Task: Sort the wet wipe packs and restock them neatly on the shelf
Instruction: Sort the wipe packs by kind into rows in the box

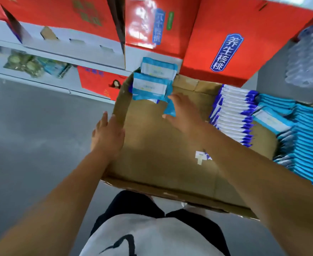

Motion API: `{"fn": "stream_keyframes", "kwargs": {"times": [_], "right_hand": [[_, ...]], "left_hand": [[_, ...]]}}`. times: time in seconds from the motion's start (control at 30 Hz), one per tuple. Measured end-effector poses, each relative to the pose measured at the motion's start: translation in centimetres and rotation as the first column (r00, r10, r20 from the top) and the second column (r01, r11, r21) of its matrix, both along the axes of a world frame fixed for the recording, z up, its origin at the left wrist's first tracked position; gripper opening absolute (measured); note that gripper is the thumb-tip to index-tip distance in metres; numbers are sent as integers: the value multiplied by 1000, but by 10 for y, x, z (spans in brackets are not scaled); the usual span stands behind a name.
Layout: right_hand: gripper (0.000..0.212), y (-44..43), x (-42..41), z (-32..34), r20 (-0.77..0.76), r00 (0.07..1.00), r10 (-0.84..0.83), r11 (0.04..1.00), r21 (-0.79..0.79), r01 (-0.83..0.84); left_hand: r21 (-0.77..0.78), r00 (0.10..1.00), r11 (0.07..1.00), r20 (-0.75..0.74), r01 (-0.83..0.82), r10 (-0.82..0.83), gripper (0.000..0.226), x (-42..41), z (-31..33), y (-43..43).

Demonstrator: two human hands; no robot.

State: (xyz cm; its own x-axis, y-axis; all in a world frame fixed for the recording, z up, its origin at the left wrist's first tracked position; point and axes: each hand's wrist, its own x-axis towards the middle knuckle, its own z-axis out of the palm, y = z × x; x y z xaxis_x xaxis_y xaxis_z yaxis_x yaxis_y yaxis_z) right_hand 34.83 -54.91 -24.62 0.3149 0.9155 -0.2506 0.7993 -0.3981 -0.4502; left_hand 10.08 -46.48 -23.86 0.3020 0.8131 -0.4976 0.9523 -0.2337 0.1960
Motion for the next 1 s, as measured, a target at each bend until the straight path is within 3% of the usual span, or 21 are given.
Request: {"fn": "stream_keyframes", "kwargs": {"times": [0.2,0.33,0.47,0.67,0.77,0.83,0.93,1.0], "right_hand": [[109,99,2,-23,277,961,-13,998,-49,28],[130,140,15,-32,361,932,-27,983,-158,90],[110,152,19,-39,416,909,-32,968,-212,131],[85,151,19,-38,373,923,-89,969,-184,167],[77,145,16,-36,283,943,-174,960,-163,226],[77,136,11,-38,118,939,-323,926,-166,339],[80,113,-4,-37,-147,828,-541,839,-158,520],[68,92,-19,-30,-299,720,-626,778,-180,601]], "left_hand": [[-140,985,975,40,173,-169,71,-18,-30,37],[-164,977,970,148,177,-153,74,-29,-44,36],[-178,965,963,206,202,-164,68,-38,-52,47],[-179,952,957,245,228,-181,68,-47,-59,50],[-202,953,959,268,198,-141,68,-43,-55,49],[-216,952,958,279,187,-123,68,-42,-53,49],[-234,952,958,293,165,-92,65,-40,-49,50],[-282,929,958,364,43,65,58,-34,-37,49]]}}
